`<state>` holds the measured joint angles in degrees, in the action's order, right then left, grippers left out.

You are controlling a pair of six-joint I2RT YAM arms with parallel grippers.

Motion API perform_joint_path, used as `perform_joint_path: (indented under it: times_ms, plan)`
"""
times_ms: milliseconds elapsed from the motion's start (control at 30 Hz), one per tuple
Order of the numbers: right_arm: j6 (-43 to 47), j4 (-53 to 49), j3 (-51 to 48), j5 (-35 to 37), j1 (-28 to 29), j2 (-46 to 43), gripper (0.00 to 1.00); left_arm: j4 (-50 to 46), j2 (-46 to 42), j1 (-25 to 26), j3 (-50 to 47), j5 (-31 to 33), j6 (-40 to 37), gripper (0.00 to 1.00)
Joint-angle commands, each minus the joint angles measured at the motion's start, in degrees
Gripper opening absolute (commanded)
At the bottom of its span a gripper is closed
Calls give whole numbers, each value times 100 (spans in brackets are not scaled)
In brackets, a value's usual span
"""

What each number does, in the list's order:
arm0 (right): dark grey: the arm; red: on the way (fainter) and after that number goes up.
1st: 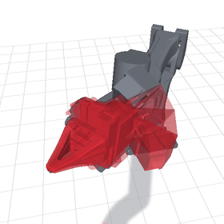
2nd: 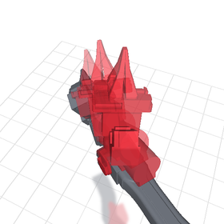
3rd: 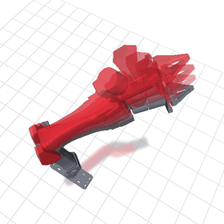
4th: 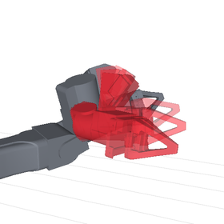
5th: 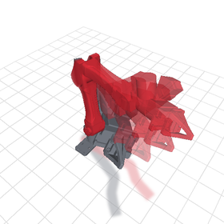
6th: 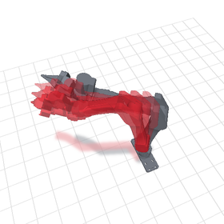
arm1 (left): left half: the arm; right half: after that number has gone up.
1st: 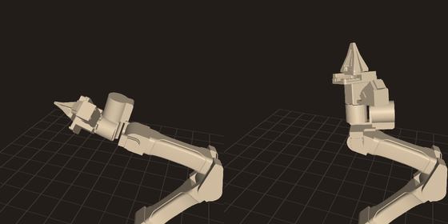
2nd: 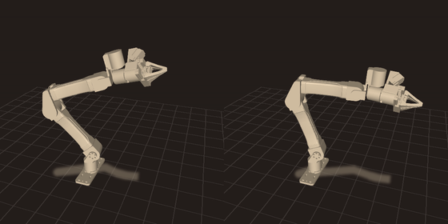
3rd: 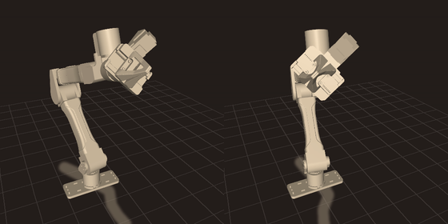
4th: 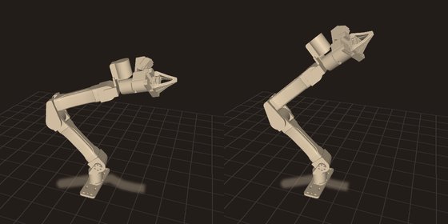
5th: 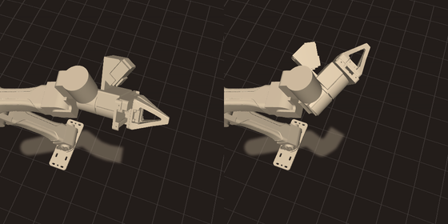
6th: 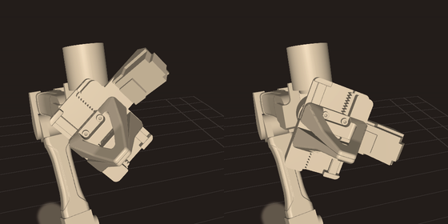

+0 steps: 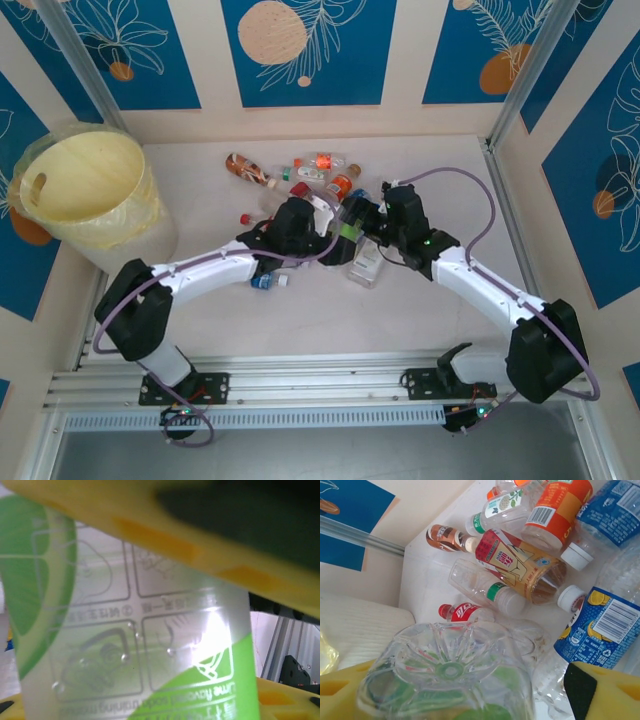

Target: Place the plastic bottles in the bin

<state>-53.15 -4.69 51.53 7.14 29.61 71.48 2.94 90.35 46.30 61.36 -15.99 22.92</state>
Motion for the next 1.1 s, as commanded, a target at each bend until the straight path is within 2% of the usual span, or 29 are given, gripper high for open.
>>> perform_joint_path:
  times_ms: [0, 100, 167, 200, 367, 500, 700, 867, 1067]
  plan:
    - [300, -281, 349, -248, 134, -550, 100, -457, -143, -21, -133, 1056, -163, 32]
    - [562, -369, 260, 133, 116, -906, 100, -531, -420, -63, -375, 1516, -62, 19]
    - [801, -358, 218, 287, 119, -1087, 100, -616, -618, -90, -491, 1802, 37, 4]
    - [888, -372, 217, 343, 120, -1140, 99, -699, -707, -88, -517, 2013, 85, 0]
    - [1271, -536, 214, 508, 111, -1291, 100, -1169, -1240, -228, -374, 2895, 180, 0]
    - [1525, -562, 162, 412, 148, -1318, 100, -1057, -1568, -319, -130, 3007, 139, 0]
    - [1593, -689, 160, 445, 258, -1330, 100, -784, -1837, -452, 442, 3859, -623, 0]
    - [1520, -1006, 240, 626, 299, -1345, 100, -601, -1944, -726, 900, 5013, -1114, 0]
    - [1700, -1100, 275, 836, 319, -1402, 99, -862, -1956, -1511, 1412, 4982, -1491, 0]
